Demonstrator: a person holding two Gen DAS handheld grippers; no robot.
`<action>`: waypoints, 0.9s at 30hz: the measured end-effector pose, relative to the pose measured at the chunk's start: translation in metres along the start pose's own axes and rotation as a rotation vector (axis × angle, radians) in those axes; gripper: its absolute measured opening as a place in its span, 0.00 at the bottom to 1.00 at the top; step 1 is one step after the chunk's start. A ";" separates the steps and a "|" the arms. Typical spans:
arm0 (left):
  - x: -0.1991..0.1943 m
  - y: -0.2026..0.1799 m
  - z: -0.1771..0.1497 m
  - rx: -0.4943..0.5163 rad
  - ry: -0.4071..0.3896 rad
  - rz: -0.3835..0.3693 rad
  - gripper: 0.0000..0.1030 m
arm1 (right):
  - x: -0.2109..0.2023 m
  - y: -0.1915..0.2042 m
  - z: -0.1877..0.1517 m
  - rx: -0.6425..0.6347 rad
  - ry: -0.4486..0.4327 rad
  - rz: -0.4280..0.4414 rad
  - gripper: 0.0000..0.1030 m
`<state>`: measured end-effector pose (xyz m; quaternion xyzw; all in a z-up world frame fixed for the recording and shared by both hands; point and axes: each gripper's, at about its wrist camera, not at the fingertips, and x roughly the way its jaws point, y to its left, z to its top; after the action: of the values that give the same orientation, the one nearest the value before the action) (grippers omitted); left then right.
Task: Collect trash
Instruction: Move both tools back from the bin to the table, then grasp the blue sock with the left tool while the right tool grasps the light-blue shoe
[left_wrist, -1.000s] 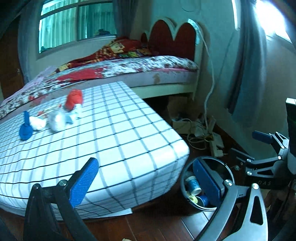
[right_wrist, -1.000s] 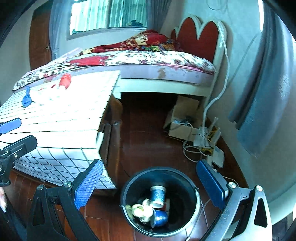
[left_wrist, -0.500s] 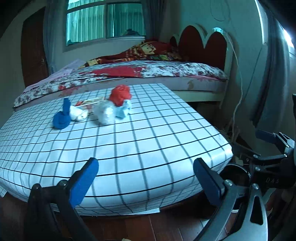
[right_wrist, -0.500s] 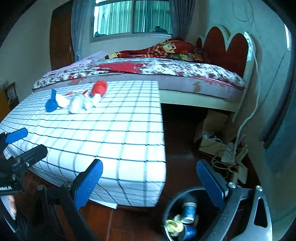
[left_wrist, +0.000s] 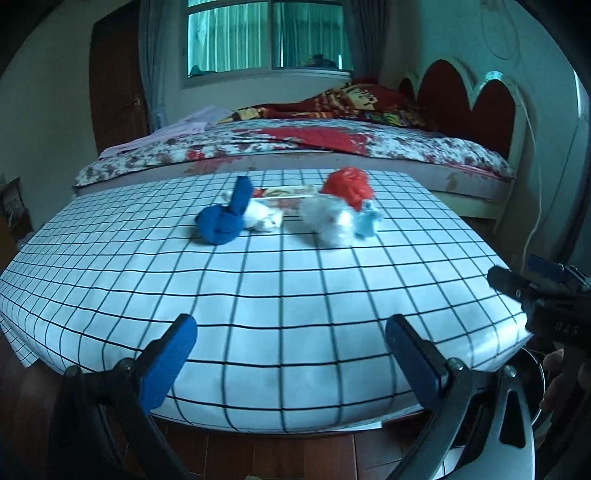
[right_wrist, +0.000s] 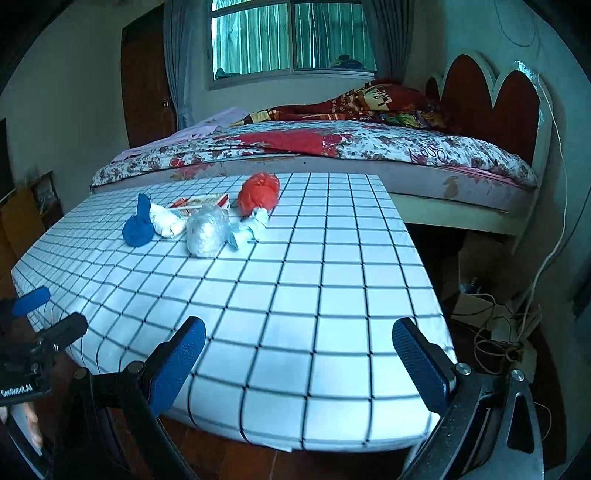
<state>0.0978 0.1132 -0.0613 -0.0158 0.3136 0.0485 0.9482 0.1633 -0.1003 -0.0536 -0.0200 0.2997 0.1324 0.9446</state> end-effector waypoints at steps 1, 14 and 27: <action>0.004 0.006 0.002 -0.007 0.007 0.008 0.99 | 0.006 0.004 0.007 0.007 -0.007 0.012 0.99; 0.074 0.051 0.036 -0.086 0.085 0.018 0.71 | 0.101 0.034 0.069 -0.073 0.110 0.077 0.68; 0.150 0.075 0.076 -0.115 0.144 0.025 0.70 | 0.177 0.037 0.084 -0.071 0.240 0.118 0.55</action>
<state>0.2544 0.2048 -0.0897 -0.0696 0.3780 0.0771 0.9199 0.3394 -0.0128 -0.0847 -0.0513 0.4063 0.1948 0.8913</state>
